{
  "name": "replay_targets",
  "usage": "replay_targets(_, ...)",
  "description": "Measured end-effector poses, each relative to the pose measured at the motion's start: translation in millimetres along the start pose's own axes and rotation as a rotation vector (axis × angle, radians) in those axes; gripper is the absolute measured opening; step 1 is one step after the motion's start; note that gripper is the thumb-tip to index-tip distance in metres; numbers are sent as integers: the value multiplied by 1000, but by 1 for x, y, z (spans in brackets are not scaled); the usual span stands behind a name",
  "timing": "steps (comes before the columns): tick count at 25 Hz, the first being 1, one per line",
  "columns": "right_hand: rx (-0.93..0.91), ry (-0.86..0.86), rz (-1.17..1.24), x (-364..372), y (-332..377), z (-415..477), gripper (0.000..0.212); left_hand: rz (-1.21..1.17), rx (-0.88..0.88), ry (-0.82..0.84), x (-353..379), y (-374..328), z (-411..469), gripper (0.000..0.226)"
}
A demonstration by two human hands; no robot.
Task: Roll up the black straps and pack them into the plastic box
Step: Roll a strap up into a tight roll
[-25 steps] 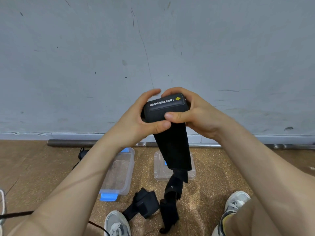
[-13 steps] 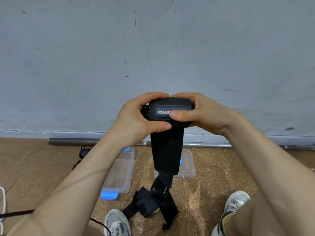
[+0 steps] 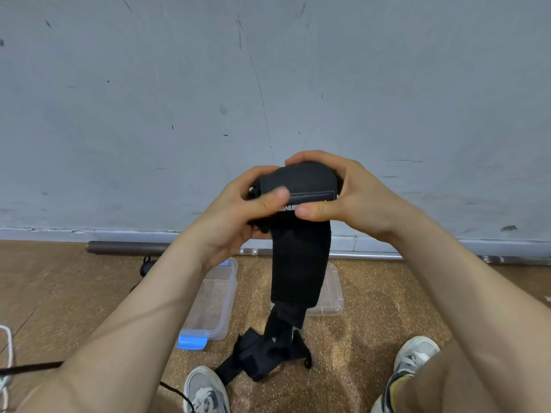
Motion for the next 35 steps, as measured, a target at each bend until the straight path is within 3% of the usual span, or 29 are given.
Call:
replay_targets(4, 32, 64, -104, 0, 5, -5, 60, -7, 62, -96, -4, -3, 2, 46)
replay_targets(8, 342, 205, 163, 0, -12, -5, 56, 31, 103, -125, -7, -5, 3, 50)
replay_targets(16, 226, 126, 270, -1, -18, 5, 49, 81, 147, -86, -6, -9, 2, 47)
replay_targets(21, 135, 129, 303, -1, -11, 1, 48, -11, -48, -1, -2, -2, -2, 47)
replay_targets(26, 296, 98, 216, 9, -15, -2, 66, 209, 110, -85, 1, -10, -1, 52)
replay_targets(31, 248, 80, 259, 6, -15, 1, 43, 308, 168, -66, 1, -11, 0, 61)
replay_targets(35, 193, 42, 318, 5, -15, 3, 43, 121, -26, -44, 1, -2, 0, 59)
Point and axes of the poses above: each hand's wrist, its own z-axis towards the middle knuckle, its own x-axis out of the palm, y = z × x, the point moved 6 cm from there along z, towards the middle knuckle, and after that the axes turned 12 degrees about x, right-handed, at the moved point
